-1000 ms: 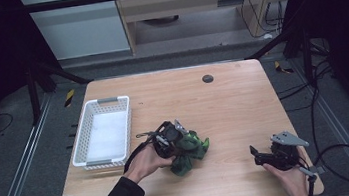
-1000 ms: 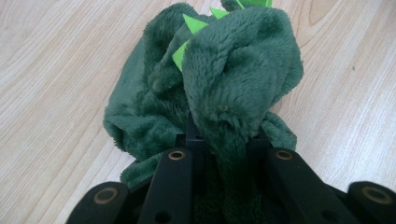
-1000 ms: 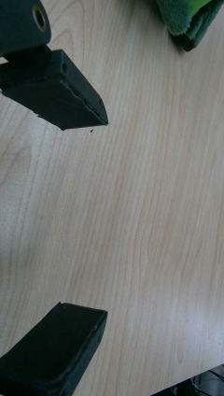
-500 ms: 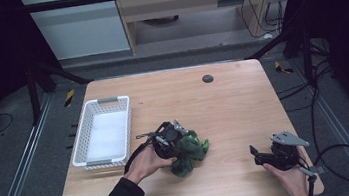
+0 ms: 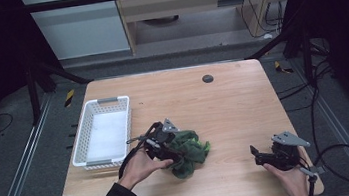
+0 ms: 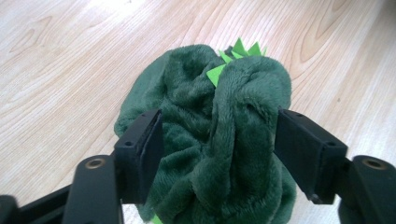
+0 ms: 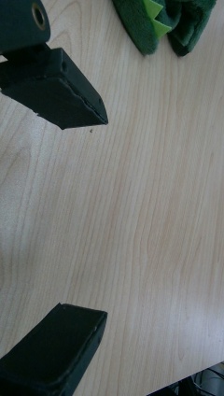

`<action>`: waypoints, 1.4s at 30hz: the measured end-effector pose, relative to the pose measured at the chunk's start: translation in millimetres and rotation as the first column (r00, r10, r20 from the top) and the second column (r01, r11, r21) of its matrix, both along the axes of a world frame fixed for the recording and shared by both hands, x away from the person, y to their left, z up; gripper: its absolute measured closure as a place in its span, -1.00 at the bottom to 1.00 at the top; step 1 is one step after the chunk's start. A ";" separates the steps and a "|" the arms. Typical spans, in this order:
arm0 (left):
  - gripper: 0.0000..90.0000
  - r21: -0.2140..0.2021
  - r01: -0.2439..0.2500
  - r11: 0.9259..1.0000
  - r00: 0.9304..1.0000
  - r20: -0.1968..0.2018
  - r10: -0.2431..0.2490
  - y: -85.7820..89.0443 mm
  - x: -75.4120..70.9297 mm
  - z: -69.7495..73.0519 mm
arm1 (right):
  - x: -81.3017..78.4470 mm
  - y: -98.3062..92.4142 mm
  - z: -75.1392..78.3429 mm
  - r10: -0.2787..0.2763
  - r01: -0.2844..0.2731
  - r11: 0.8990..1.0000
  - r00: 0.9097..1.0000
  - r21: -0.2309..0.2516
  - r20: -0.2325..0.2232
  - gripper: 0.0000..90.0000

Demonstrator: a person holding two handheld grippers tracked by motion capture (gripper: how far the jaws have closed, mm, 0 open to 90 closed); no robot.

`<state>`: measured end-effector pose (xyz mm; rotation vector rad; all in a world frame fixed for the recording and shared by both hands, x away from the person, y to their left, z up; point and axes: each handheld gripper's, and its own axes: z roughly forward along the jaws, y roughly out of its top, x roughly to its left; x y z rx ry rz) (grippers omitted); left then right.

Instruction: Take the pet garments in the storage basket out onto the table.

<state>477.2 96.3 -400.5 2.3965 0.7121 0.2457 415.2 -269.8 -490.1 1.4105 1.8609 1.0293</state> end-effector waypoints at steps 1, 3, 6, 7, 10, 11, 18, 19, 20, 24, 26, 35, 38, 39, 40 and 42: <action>-0.32 -0.010 -0.004 1.000 1.000 0.006 0.004 2.1 -1.5 1.3 | -0.1 0.0 0.1 0.000 0.000 1.000 1.000 0.002 0.000 -0.86; -0.34 -0.028 -0.018 0.999 0.999 0.026 0.019 5.3 -4.0 3.0 | -0.1 0.0 0.2 -0.001 0.001 1.000 1.000 0.003 0.001 -0.86; -0.38 -0.088 -0.048 0.995 0.997 0.050 0.052 14.1 -8.9 5.6 | -0.1 0.1 0.1 -0.002 0.002 1.000 1.000 0.003 0.000 -0.86; -0.39 -0.095 -0.054 0.994 0.997 0.057 0.059 16.8 -9.8 6.1 | -0.1 0.1 0.1 -0.001 0.001 1.000 1.000 0.004 0.000 -0.86; -0.39 -0.136 -0.080 0.987 0.993 0.081 0.092 26.9 -14.5 6.7 | -0.1 0.6 -0.1 0.001 0.000 1.000 1.000 0.009 -0.003 -0.86; -0.40 -0.151 -0.090 0.984 0.991 0.087 0.104 30.5 -16.2 6.5 | 0.1 0.5 -0.2 0.002 -0.002 1.000 1.000 0.002 0.000 -0.86; -0.41 -0.224 -0.155 0.962 0.977 0.111 0.183 57.8 -25.1 4.3 | -0.3 0.3 0.1 -0.001 0.001 1.000 1.000 0.015 -0.004 -0.86; -0.41 -0.230 -0.164 0.959 0.975 0.113 0.193 60.5 -26.1 3.6 | -0.2 0.2 0.0 -0.001 0.001 1.000 1.000 0.010 0.000 -0.86; -0.41 -0.236 -0.177 0.956 0.971 0.114 0.208 65.0 -27.6 2.5 | -0.2 0.3 0.2 -0.001 0.001 1.000 1.000 0.010 0.001 -0.86; -0.40 -0.256 -0.210 0.943 0.960 0.127 0.249 77.4 -33.2 -0.2 | -0.1 0.9 0.2 0.001 -0.001 1.000 1.000 0.009 0.001 -0.86; -0.39 -0.269 -0.227 0.936 0.954 0.131 0.269 82.9 -36.5 -2.2 | -0.5 1.3 0.6 -0.001 0.001 1.000 1.000 0.012 -0.001 -0.86; -0.32 -0.351 -0.292 0.890 0.923 0.142 0.358 105.4 -47.5 -10.4 | -0.3 0.6 0.3 -0.005 0.005 1.000 1.000 0.019 -0.004 -0.86; -0.30 -0.365 -0.312 0.877 0.912 0.144 0.384 113.9 -50.8 -12.0 | -0.1 -0.5 0.0 -0.005 0.005 1.000 1.000 0.015 -0.001 -0.86; -0.29 -0.373 -0.321 0.871 0.906 0.146 0.397 118.0 -52.3 -12.9 | 0.0 -0.6 -0.1 -0.005 0.005 1.000 1.000 0.015 -0.001 -0.86; -0.28 -0.373 -0.328 0.868 0.903 0.148 0.404 121.3 -53.3 -13.7 | -0.2 -0.1 -0.1 -0.008 0.008 1.000 1.000 0.018 -0.005 -0.86; -0.27 -0.375 -0.344 0.861 0.896 0.144 0.420 127.3 -54.9 -15.1 | -0.4 0.3 0.1 -0.006 0.006 1.000 1.000 0.016 -0.003 -0.86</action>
